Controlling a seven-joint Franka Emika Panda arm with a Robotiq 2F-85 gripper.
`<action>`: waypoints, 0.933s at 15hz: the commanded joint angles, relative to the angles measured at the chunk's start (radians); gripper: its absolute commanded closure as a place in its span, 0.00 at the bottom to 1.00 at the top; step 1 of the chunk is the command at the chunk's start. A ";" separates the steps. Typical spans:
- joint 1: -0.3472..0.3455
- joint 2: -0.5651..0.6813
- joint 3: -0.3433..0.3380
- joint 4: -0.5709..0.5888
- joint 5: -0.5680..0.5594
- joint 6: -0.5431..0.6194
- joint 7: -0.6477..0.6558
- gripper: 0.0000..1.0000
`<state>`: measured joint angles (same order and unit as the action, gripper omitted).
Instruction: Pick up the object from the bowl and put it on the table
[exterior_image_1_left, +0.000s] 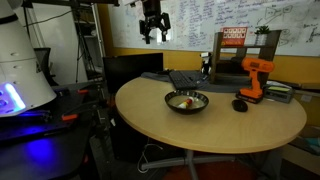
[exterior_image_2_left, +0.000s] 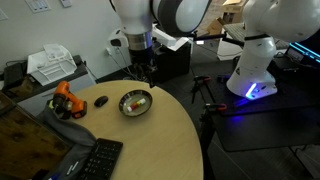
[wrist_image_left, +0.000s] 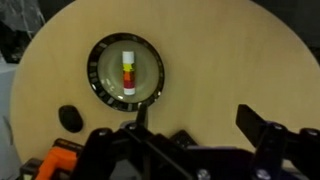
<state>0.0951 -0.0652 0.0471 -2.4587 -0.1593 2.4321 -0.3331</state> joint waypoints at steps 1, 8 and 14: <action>-0.040 0.091 -0.017 0.063 -0.086 0.011 0.009 0.00; -0.051 0.100 -0.014 0.069 -0.068 0.007 0.000 0.00; -0.086 0.246 -0.025 0.113 -0.024 0.182 -0.071 0.00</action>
<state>0.0321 0.0878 0.0249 -2.3824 -0.2064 2.4953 -0.3502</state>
